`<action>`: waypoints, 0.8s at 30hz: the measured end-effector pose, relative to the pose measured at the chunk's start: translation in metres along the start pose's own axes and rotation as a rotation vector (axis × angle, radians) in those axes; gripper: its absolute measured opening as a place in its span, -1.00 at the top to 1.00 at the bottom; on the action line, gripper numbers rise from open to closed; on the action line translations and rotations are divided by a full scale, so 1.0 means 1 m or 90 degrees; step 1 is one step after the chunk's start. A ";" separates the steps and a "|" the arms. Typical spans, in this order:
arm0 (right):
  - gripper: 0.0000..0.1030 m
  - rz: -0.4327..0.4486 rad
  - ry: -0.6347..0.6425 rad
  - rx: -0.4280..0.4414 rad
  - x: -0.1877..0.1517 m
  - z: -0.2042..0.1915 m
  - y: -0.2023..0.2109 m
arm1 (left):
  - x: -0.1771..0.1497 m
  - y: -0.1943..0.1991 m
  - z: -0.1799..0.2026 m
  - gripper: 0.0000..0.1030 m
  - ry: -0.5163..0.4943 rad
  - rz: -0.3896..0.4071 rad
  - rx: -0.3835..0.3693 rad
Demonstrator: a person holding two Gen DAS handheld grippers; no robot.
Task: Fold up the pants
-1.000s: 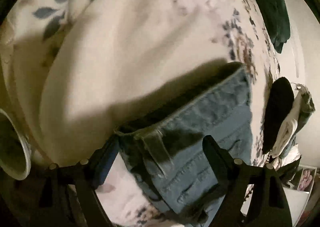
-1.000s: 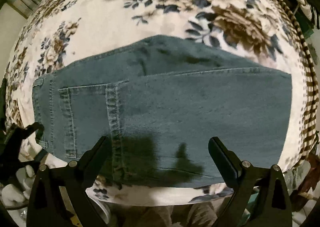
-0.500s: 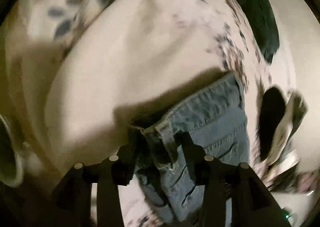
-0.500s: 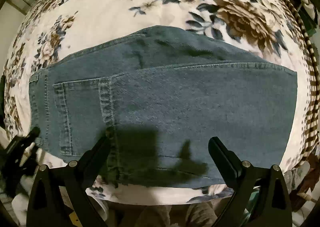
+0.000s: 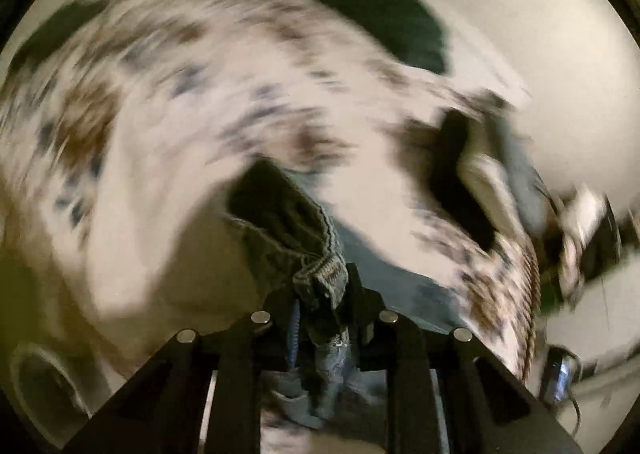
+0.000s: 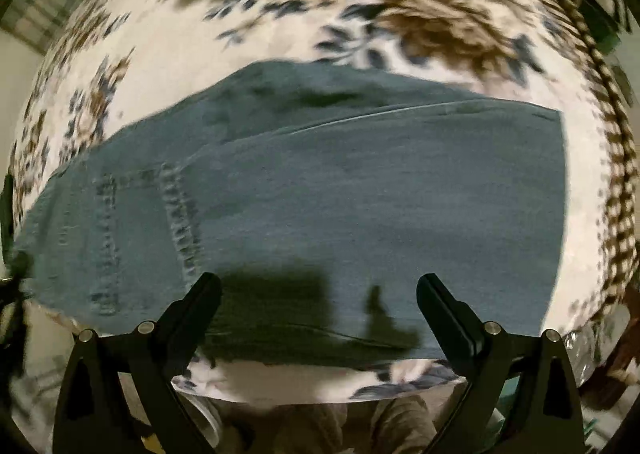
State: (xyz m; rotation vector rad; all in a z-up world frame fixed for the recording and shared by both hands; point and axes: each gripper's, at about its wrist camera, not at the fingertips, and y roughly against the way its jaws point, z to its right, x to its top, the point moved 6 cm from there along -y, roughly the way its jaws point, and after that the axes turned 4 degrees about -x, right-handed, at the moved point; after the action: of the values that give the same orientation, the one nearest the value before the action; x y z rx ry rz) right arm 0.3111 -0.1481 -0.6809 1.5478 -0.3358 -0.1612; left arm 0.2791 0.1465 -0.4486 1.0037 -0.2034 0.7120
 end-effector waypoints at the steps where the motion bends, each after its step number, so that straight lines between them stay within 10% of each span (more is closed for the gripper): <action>1: -0.94 0.005 -0.015 -0.004 0.000 0.013 0.005 | -0.005 0.003 0.033 0.69 -0.032 -0.007 -0.022; 10: -0.94 -0.005 -0.065 -0.062 -0.027 0.139 0.025 | -0.107 -0.061 0.192 0.69 -0.231 -0.130 -0.056; 19: -0.94 -0.051 -0.145 -0.042 -0.053 0.240 0.001 | -0.203 -0.135 0.225 0.54 -0.279 -0.333 0.011; 21: -0.94 -0.046 -0.150 -0.006 -0.051 0.250 0.000 | -0.199 -0.121 0.233 0.17 -0.277 -0.325 0.016; 23: -0.94 -0.033 -0.147 0.041 -0.044 0.254 0.002 | -0.193 -0.106 0.235 -0.66 -0.262 -0.324 0.005; 24: -0.94 -0.025 -0.143 0.065 -0.040 0.253 0.004 | -0.186 -0.099 0.232 -0.70 -0.241 -0.320 0.004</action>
State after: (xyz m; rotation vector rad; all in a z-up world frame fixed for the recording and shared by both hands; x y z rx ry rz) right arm 0.1938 -0.3763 -0.6841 1.6414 -0.4975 -0.3545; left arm 0.2376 -0.1626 -0.4797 1.1325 -0.2636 0.0610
